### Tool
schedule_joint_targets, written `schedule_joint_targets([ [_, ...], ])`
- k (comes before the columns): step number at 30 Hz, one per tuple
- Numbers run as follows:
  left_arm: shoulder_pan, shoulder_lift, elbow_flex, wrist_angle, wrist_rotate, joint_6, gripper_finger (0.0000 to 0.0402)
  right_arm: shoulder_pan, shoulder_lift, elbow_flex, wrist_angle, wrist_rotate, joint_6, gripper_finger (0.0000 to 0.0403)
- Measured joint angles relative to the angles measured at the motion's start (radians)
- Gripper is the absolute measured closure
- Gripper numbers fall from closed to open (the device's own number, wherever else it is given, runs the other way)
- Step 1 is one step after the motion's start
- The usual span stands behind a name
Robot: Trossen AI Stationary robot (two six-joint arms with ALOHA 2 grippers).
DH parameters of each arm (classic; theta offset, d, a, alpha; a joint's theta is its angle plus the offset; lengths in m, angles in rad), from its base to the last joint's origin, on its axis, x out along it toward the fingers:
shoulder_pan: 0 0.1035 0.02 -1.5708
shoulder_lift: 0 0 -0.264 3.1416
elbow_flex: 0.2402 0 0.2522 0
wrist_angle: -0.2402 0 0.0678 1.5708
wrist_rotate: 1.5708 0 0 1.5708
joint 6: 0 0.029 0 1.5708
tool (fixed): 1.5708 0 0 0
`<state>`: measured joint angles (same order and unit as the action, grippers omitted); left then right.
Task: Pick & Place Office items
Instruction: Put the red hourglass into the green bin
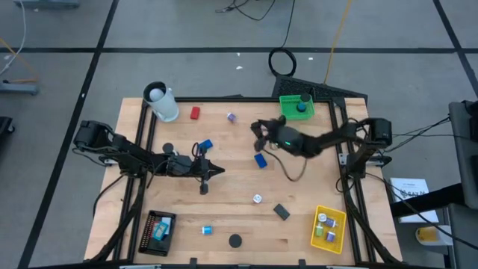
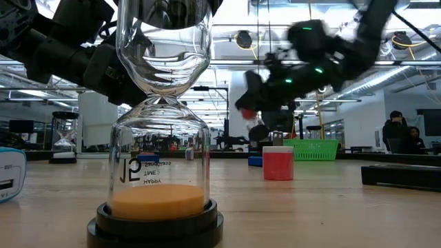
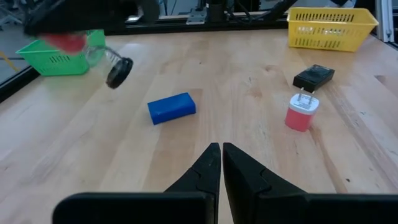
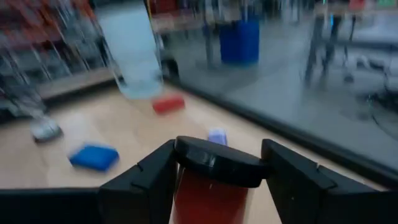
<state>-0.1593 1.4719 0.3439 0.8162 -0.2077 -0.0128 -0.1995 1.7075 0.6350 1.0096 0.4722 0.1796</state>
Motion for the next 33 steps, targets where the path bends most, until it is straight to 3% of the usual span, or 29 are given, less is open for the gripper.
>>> schedule_joint_targets([
  [3, 0.000, 0.000, 0.000, 0.004, 0.000, 0.001, 0.0376, 0.006, 0.077, -0.105, 0.276, 0.005, -0.067, 0.0205],
  [7, 0.001, 0.000, 0.000, 0.005, -0.002, 0.002, 0.0376, 0.013, 0.180, -0.097, 0.427, 0.005, -0.129, 0.0205],
  [18, 0.001, 0.000, 0.000, -0.003, -0.002, 0.004, 0.0376, 0.060, 0.404, 0.096, 0.533, -0.023, -0.353, 0.0199],
  [33, 0.001, 0.000, 0.000, -0.003, -0.002, 0.006, 0.0376, 0.042, 0.440, 0.107, 0.556, -0.084, -0.360, 0.0201],
])
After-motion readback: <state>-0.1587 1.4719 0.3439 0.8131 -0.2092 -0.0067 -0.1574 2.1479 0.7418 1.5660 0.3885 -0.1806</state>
